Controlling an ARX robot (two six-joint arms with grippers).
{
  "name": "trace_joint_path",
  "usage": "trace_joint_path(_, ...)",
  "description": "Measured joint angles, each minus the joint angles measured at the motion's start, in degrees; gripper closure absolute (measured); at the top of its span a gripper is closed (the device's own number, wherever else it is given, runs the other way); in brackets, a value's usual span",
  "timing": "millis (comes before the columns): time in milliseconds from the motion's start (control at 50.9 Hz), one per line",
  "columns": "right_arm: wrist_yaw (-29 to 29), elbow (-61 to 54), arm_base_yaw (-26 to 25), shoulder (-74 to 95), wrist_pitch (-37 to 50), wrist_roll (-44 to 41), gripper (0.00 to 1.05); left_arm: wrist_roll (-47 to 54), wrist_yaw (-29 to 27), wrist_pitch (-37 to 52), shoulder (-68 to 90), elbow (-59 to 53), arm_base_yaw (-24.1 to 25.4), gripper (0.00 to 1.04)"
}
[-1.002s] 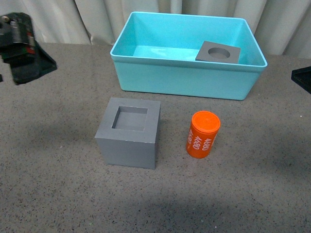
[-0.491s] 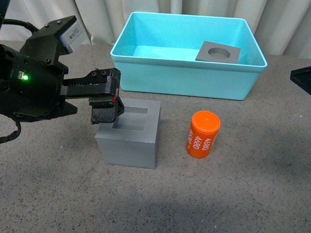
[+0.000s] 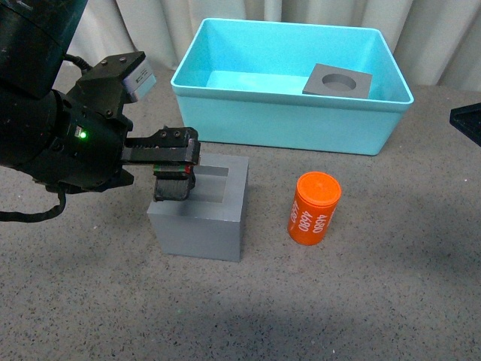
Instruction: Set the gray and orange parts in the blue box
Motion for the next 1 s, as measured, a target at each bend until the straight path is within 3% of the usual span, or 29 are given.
trace_joint_path(216, 0.0, 0.0, 0.0, 0.0, 0.0, 0.0, 0.10, 0.2, -1.4, -0.7, 0.7, 1.0, -0.5, 0.49)
trace_joint_path(413, 0.0, 0.0, 0.0, 0.0, 0.0, 0.0, 0.10, -0.1, -2.7, -2.1, 0.0, 1.4, -1.9, 0.84)
trace_joint_path(688, 0.0, 0.0, 0.0, 0.0, 0.0, 0.0, 0.10, -3.2, -5.1, -1.0, -9.8, 2.3, -0.1, 0.87)
trace_joint_path(766, 0.0, 0.0, 0.0, 0.0, 0.0, 0.0, 0.10, -2.5, -7.8, 5.6, -12.8, 2.8, 0.8, 0.87)
trace_joint_path(1002, 0.0, 0.0, 0.0, 0.0, 0.0, 0.0, 0.10, -4.0, -6.3, 21.2, -8.7, 10.3, 4.4, 0.87)
